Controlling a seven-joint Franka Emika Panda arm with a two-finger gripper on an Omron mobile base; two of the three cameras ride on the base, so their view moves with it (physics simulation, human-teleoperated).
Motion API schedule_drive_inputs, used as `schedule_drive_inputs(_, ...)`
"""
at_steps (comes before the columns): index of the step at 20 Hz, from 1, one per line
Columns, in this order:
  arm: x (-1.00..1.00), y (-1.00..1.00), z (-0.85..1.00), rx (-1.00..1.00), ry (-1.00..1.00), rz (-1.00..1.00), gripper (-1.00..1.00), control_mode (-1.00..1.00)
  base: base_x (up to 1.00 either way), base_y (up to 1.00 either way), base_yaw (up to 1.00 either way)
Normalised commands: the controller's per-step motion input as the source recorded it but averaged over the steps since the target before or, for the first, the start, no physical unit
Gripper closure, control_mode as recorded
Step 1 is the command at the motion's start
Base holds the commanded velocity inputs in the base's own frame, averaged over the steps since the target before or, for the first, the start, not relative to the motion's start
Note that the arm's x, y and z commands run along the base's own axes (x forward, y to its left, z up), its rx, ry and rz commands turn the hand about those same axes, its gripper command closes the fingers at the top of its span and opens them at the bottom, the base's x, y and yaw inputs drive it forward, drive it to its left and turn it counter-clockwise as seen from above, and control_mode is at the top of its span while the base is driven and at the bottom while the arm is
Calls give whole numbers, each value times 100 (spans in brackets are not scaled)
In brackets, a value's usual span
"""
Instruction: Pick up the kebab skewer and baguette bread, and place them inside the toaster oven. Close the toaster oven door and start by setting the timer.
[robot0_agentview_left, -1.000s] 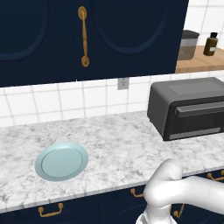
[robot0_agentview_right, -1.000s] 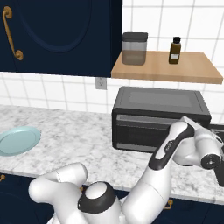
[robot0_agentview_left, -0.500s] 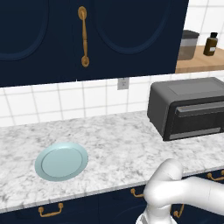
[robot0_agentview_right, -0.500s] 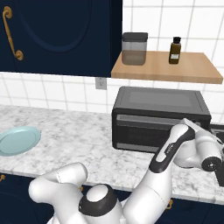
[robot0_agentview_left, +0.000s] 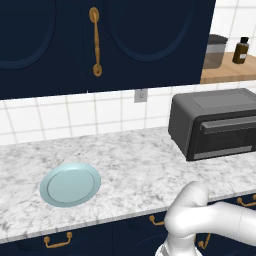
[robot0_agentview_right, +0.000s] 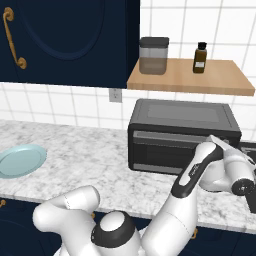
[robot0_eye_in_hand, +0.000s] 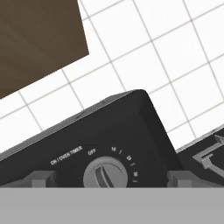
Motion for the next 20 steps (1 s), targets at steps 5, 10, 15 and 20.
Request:
schedule_drive_inputs(5,0,0,0,0,0,0,-100,-100,0,0,0)
schedule_drive_inputs(10,0,0,0,0,0,0,100,-100,0,0,0)
schedule_drive_inputs(15,0,0,0,0,0,0,100,-100,0,0,0)
schedule_drive_inputs(20,0,0,0,0,0,0,100,-100,0,0,0)
